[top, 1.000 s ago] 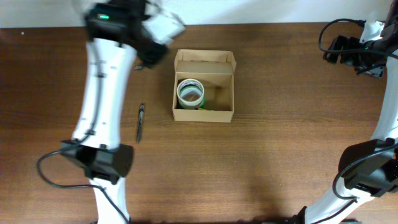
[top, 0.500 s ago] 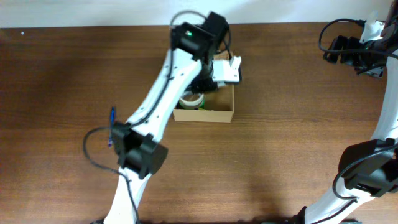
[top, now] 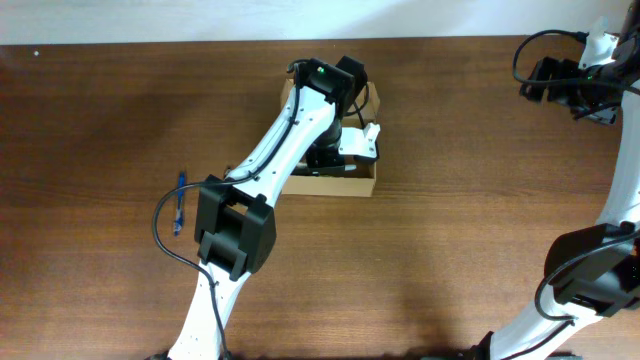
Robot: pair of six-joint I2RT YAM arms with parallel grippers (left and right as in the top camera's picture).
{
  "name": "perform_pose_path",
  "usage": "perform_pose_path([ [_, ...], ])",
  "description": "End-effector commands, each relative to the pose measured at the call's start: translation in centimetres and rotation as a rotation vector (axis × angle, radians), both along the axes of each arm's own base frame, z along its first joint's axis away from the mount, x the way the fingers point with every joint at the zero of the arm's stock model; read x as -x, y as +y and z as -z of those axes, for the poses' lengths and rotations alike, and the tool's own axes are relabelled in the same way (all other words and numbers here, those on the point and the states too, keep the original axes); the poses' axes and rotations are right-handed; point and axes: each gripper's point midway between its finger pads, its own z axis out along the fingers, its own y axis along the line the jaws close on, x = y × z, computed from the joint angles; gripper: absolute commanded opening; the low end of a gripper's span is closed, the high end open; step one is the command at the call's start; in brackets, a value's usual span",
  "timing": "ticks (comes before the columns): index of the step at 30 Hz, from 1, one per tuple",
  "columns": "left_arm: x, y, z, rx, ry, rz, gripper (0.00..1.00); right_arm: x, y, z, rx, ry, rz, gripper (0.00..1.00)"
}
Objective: Pack container
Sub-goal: 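Carry white marker into the box and release it, then move left gripper to the blue pen and grasp it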
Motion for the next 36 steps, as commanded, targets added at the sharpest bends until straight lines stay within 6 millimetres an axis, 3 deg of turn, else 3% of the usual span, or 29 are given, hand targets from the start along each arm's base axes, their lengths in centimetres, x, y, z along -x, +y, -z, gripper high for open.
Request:
perform_pose_path([
  [1, 0.4, -0.4, 0.0, 0.018, 0.007, 0.025, 0.02, 0.0, -0.1, 0.3, 0.000, 0.010, 0.008, 0.99],
  [7, 0.4, -0.4, 0.1, 0.017, 0.009, 0.025, 0.02, 0.0, -0.1, 0.3, 0.000, 0.010, 0.008, 0.99],
  [8, 0.4, -0.4, 0.1, 0.017, 0.009, 0.024, 0.09, 0.0, -0.1, 0.3, 0.000, 0.010, 0.008, 0.99],
  [10, 0.4, -0.4, -0.1, 0.018, 0.007, 0.014, 0.36, 0.0, -0.1, 0.3, 0.000, 0.010, 0.008, 0.99],
  [11, 0.4, -0.4, -0.3, 0.020, 0.002, -0.003, 0.44, 0.0, -0.1, 0.3, 0.000, 0.010, 0.008, 0.99],
  [13, 0.3, -0.5, -1.2, 0.034, -0.020, -0.007, 0.47, 0.0, -0.1, 0.3, 0.000, 0.010, 0.008, 0.99],
  [19, -0.6, -0.8, -6.5, 0.113, -0.155, -0.081, 0.55, 0.0, -0.1, 0.3, 0.000, 0.010, 0.008, 0.99],
  [23, -2.0, 0.6, -11.2, 0.115, -0.330, -0.207, 0.55, 0.0, -0.1, 0.3, 0.000, 0.010, 0.008, 0.99],
  [28, -4.1, 4.3, -19.4, 0.232, -0.578, -0.497, 0.53, 0.0, -0.1, 0.3, 0.000, 0.010, 0.008, 0.99],
  [30, -4.1, 6.7, -21.4, 0.279, -0.623, -0.614, 0.54, 0.0, -0.1, 0.3, 0.000, 0.010, 0.008, 0.99],
  [33, -3.4, 11.7, -21.1, 0.275, -0.619, -0.821, 0.54, 0.0, -0.1, 0.3, 0.000, 0.010, 0.007, 0.99],
  [36, -2.7, 17.4, -17.8, 0.233, -0.577, -1.075, 0.53, 0.0, -0.1, 0.3, 0.000, 0.010, 0.007, 0.99],
])
